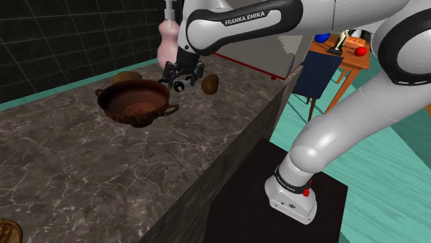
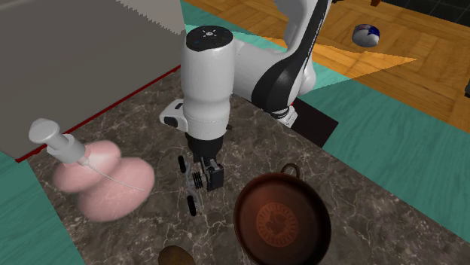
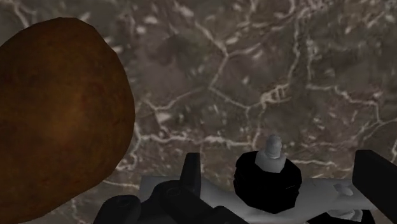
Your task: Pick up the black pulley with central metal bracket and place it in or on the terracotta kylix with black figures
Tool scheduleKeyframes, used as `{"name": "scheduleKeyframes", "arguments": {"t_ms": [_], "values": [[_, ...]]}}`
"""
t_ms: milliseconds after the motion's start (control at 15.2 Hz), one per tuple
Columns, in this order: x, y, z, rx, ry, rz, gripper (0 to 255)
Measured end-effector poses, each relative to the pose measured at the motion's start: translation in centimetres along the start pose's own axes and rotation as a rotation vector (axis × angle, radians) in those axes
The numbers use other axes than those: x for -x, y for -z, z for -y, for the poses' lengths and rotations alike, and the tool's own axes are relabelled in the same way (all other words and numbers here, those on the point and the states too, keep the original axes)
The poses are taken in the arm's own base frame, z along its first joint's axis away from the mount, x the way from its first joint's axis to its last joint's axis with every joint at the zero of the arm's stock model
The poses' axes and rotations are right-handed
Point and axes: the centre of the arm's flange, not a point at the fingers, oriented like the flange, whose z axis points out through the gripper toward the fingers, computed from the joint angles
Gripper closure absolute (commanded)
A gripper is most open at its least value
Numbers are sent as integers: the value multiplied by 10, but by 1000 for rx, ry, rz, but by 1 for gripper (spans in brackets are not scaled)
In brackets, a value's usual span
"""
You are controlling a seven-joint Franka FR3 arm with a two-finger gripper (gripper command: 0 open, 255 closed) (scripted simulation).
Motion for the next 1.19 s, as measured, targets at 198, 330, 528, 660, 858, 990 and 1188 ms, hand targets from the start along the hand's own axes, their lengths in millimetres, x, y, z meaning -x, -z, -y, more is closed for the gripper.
{"name": "scheduleKeyframes", "arguments": {"t_ms": [198,330,528,660,858,990,1188], "values": [[0,-12,0,0,0,0,0],[-1,-14,0,0,0,0,0],[-1,-14,0,0,0,-1,0],[-1,-14,0,0,0,-1,255],[-1,-14,0,0,0,-1,255],[-1,-14,0,0,0,0,255],[-1,-14,0,0,0,0,255]]}}
